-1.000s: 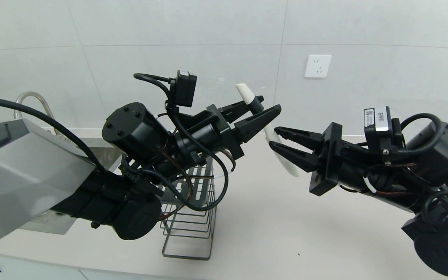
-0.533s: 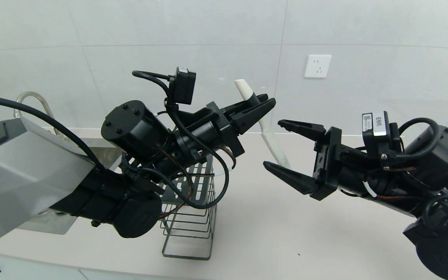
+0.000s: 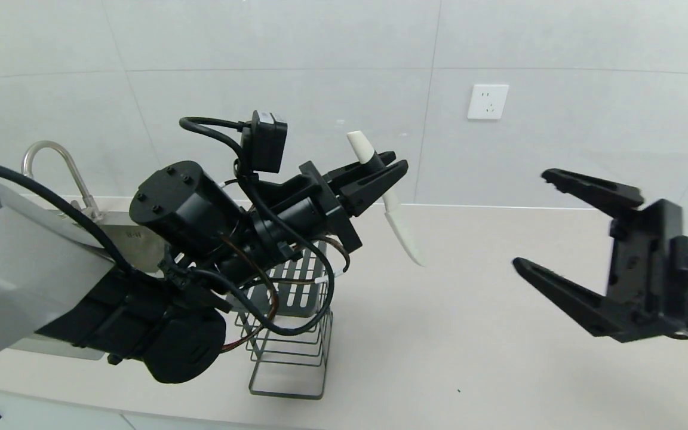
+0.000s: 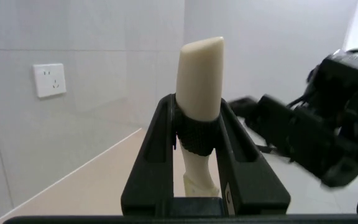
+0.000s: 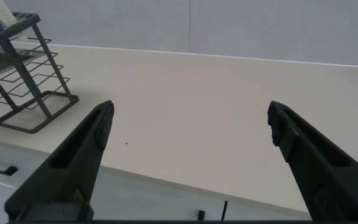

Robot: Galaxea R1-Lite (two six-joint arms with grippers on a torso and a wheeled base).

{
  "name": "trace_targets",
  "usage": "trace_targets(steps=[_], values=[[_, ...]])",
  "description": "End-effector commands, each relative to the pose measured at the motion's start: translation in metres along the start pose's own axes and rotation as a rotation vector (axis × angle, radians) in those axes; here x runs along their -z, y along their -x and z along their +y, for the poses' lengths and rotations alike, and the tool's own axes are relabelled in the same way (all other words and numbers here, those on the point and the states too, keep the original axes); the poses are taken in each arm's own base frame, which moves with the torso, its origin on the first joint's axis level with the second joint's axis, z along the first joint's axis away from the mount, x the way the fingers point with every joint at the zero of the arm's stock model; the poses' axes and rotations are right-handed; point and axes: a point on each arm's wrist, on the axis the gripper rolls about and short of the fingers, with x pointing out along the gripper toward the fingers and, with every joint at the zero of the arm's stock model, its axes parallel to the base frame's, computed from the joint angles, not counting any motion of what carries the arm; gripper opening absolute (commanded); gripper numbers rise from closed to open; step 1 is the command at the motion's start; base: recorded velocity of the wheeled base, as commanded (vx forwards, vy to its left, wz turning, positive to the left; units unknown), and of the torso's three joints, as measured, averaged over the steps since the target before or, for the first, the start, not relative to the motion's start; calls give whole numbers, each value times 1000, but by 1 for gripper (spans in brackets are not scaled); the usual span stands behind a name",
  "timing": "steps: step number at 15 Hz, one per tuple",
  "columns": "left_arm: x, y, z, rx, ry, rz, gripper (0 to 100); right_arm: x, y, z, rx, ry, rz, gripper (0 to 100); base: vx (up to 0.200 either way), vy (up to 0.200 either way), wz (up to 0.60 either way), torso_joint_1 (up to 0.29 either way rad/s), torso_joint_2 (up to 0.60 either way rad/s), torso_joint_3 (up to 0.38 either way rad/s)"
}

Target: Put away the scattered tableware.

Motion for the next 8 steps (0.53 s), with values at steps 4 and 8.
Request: trace_targets(steps=[4,8], values=[[-30,32,-23,-54,-59,-12,0,-80,131,68,456,252,-139,100,0,0,0,0,0,0],[-32,36,-19,-126,-111,-18,0,-80,157,104,489,327,-179,100,0,0,0,0,0,0]])
